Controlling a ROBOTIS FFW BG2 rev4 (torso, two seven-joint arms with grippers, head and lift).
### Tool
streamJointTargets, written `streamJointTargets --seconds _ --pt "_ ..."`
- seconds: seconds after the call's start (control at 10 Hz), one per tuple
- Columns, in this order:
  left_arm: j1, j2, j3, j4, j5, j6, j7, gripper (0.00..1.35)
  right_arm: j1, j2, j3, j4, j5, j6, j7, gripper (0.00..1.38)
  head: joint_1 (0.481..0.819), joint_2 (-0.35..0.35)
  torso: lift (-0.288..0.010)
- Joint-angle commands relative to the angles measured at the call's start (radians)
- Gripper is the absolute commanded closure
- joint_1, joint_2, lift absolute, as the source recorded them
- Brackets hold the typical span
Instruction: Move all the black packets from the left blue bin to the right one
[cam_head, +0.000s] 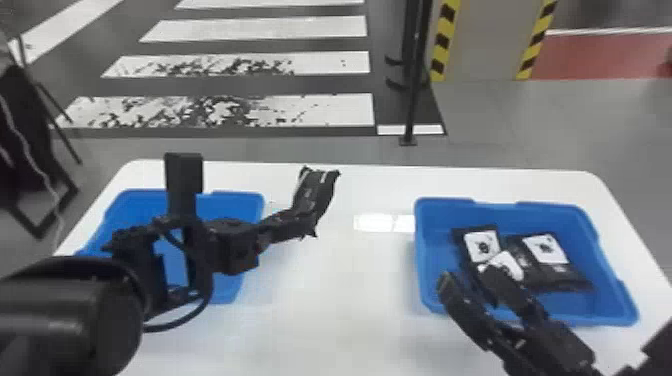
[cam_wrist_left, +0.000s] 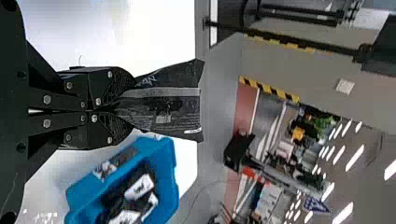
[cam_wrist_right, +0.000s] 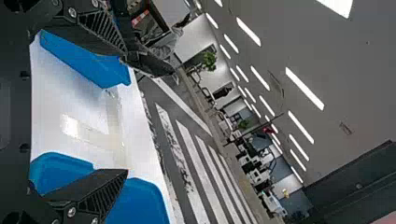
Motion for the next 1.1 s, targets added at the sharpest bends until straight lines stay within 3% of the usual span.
streamJointTargets --seconds 0.0,0.3,0.7,0.8,0.9,1.0 --pt "0.002 0.0 -0.07 -0.008 0.051 -0.004 -0.003 1.21 -0.08 -0.004 0.018 0.051 -0.002 0.005 0.004 0.14 0.695 0.025 -0.15" --pt "-0.006 0.004 -0.163 -0.022 0.105 -0.006 -0.006 1.21 -0.205 -0.014 0.024 0.13 0.002 0.005 0.009 0.14 0.695 -0.081 -0.15" --pt "-0.03 0.011 -0.237 -0.027 0.129 0.006 -0.006 1.21 -0.281 -0.03 0.079 0.159 -0.026 -0.01 0.004 0.14 0.695 -0.134 -0.15" --pt "-0.033 0.011 -0.249 -0.027 0.133 0.011 -0.004 1.21 -0.293 -0.03 0.093 0.179 -0.024 -0.037 0.003 0.32 0.695 -0.133 -0.15" --pt "-0.035 0.011 -0.251 -0.025 0.133 0.016 -0.004 1.21 -0.296 -0.03 0.101 0.182 -0.034 -0.064 -0.002 0.88 0.695 -0.131 -0.15" --pt "-0.035 0.011 -0.251 -0.025 0.133 0.018 -0.004 1.21 -0.296 -0.03 0.101 0.184 -0.032 -0.064 -0.002 1.2 0.695 -0.134 -0.15"
